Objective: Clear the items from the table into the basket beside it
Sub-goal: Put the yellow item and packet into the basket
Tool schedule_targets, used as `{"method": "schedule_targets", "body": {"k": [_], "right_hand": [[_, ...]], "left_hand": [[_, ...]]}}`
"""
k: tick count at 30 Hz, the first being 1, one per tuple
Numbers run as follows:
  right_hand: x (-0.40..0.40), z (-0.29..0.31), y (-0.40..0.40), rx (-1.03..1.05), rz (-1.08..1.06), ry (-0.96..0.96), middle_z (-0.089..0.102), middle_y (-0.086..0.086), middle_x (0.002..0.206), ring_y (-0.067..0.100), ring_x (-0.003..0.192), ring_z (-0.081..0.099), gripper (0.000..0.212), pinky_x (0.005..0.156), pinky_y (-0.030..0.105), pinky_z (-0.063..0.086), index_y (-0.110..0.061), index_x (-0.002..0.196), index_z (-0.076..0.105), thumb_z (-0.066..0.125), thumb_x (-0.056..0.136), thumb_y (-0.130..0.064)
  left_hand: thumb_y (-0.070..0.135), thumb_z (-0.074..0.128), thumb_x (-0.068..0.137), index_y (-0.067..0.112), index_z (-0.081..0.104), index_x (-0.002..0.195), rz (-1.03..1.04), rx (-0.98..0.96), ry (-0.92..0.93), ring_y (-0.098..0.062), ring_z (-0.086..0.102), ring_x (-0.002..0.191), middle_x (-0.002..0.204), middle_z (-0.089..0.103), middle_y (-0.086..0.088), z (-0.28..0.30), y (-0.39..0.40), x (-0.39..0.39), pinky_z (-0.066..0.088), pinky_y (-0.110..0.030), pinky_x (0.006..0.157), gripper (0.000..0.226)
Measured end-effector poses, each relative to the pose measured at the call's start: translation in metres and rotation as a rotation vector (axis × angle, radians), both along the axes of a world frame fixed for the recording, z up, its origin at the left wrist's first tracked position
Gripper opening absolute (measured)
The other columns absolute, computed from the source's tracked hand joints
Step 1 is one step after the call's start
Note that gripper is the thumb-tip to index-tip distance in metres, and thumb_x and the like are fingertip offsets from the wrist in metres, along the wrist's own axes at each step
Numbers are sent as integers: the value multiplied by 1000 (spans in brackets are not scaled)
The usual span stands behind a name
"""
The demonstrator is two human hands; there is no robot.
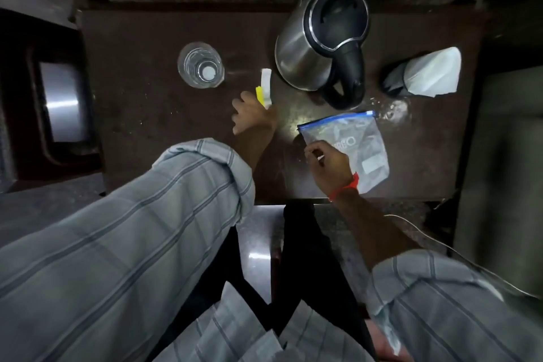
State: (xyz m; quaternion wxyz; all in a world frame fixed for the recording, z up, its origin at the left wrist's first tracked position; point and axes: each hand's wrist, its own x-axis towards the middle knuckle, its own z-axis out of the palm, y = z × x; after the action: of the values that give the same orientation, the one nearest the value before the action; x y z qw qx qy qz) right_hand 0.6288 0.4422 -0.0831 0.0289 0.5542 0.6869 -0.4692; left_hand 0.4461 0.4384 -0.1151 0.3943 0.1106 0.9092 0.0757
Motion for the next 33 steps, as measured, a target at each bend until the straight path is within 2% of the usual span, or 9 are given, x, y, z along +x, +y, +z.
{"method": "schedule_targets", "body": {"k": [5, 9, 12, 14, 19, 22, 27, 30, 33], "right_hand": [[-12, -1, 7, 10, -28, 6, 74, 1, 89, 18, 73, 66, 12, 69, 14, 45, -15, 94, 72, 62, 90, -12], [-15, -5, 29, 286, 106, -116, 69, 13, 107, 33, 98, 62, 23, 88, 38, 47, -8, 107, 70, 61, 86, -6], [-6, -10, 50, 335, 300, -340, 62, 12, 128, 38, 114, 56, 45, 97, 45, 44, -14, 126, 64, 59, 81, -9], [-7, -14, 56, 270, 348, -359, 62, 10, 130, 37, 119, 55, 46, 100, 46, 43, -16, 130, 61, 61, 83, -15], [-71, -8, 26, -246, 75, -19, 56, 8, 125, 16, 109, 55, 62, 90, 14, 45, -15, 140, 51, 77, 85, -28], [-117, -5, -2, -426, -90, 39, 57, 3, 131, 16, 122, 54, 66, 106, 32, 43, -20, 146, 43, 68, 90, -43], [-165, 3, -40, -716, -26, 82, 70, -14, 105, 12, 99, 66, 38, 95, 41, 46, -42, 115, 65, 45, 90, -64], [-185, 5, -61, -760, 22, 120, 71, -20, 110, 8, 115, 60, 42, 99, 42, 38, -46, 96, 75, 36, 93, -62], [-205, 12, -76, -827, 99, 152, 72, -23, 110, 6, 116, 59, 32, 99, 43, 35, -49, 101, 73, 49, 80, -51]], "left_hand": [[42, 61, 98, 13, 57, 136, -106, -2, -10, -38, 53, 129, 141, 44, -13, -5, -6, -8, 49, -51, 100, 48], [40, 66, 92, 19, 68, 113, -71, 138, -51, -33, 62, 119, 127, 61, -8, -12, -28, -18, 54, -47, 93, 30], [36, 72, 89, 22, 64, 96, -29, 267, -139, -18, 69, 97, 101, 74, 2, -16, -52, -23, 51, -17, 86, 18], [34, 77, 87, 23, 61, 91, -27, 315, -183, 1, 66, 77, 90, 75, 7, -13, -69, -22, 39, 3, 69, 19], [34, 83, 85, 19, 67, 101, 174, 430, -297, -17, 76, 93, 98, 80, 0, 6, -108, -18, 58, -32, 82, 26], [26, 81, 90, 9, 65, 105, 298, 568, -394, -26, 77, 90, 96, 79, -9, 24, -127, -28, 61, -43, 81, 28], [20, 80, 90, 9, 64, 104, 386, 649, -424, -18, 69, 81, 90, 76, -10, 50, -168, -68, 58, -47, 76, 24], [15, 79, 90, 5, 65, 109, 450, 706, -485, -16, 73, 84, 88, 78, -1, 63, -195, -93, 61, -43, 79, 26], [10, 78, 91, 3, 65, 114, 512, 776, -550, -16, 76, 85, 93, 79, -5, 79, -217, -115, 62, -32, 81, 27]]}}
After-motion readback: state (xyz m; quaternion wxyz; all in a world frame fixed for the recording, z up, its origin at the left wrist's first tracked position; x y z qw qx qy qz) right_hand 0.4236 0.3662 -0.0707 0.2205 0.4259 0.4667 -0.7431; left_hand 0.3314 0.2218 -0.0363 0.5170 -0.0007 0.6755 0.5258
